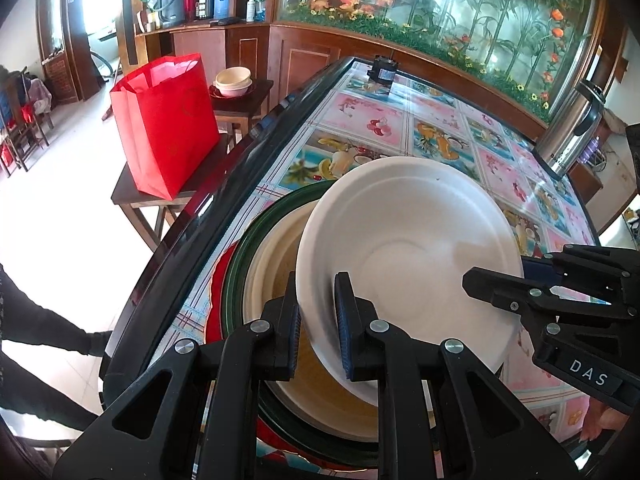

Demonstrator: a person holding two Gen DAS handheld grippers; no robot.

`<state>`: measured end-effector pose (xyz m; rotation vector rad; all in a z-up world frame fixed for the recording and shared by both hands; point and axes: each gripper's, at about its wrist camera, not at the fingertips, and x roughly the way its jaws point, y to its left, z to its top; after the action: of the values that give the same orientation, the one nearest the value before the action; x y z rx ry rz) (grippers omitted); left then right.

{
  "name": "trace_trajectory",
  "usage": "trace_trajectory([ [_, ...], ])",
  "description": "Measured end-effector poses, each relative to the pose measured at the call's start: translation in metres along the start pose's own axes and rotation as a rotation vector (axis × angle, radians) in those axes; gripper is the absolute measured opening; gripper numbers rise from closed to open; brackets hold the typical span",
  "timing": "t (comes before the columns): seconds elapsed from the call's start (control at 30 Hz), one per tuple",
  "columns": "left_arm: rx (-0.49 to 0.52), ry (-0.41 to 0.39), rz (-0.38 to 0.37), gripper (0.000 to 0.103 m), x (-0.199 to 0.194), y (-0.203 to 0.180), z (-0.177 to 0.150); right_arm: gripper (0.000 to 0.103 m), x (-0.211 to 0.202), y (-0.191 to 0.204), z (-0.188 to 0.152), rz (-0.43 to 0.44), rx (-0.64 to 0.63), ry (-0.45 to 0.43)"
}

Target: Organize plates and bowls

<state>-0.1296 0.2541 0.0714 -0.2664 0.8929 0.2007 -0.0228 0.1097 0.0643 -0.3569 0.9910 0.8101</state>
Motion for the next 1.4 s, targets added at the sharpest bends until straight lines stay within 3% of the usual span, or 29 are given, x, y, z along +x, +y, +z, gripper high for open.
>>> trace_trajectory([
  [0.67, 0.058, -0.040, 0.081, 0.019, 0.001, -0.010, -0.002, 0.035, -0.013, -0.001, -0.005, 0.004, 0.027, -0.043],
  [0.83, 0.070, -0.058, 0.073, 0.039, -0.003, -0.012, -0.002, 0.036, -0.015, -0.006, -0.009, 0.016, 0.054, -0.054],
  [0.97, 0.093, -0.079, 0.106, 0.044, -0.007, -0.018, -0.002, 0.038, -0.020, -0.008, -0.011, 0.021, 0.067, -0.069],
  [1.1, 0.094, -0.129, 0.098, 0.061, -0.020, -0.021, 0.000, 0.043, -0.024, -0.012, -0.016, 0.029, 0.086, -0.090],
  [1.3, 0.108, -0.170, 0.064, 0.061, -0.032, -0.033, 0.000, 0.052, -0.029, -0.016, -0.027, 0.033, 0.127, -0.126],
  [1.4, 0.103, -0.185, 0.034, 0.061, -0.035, -0.040, -0.002, 0.062, -0.035, -0.018, -0.035, -0.001, 0.156, -0.159],
])
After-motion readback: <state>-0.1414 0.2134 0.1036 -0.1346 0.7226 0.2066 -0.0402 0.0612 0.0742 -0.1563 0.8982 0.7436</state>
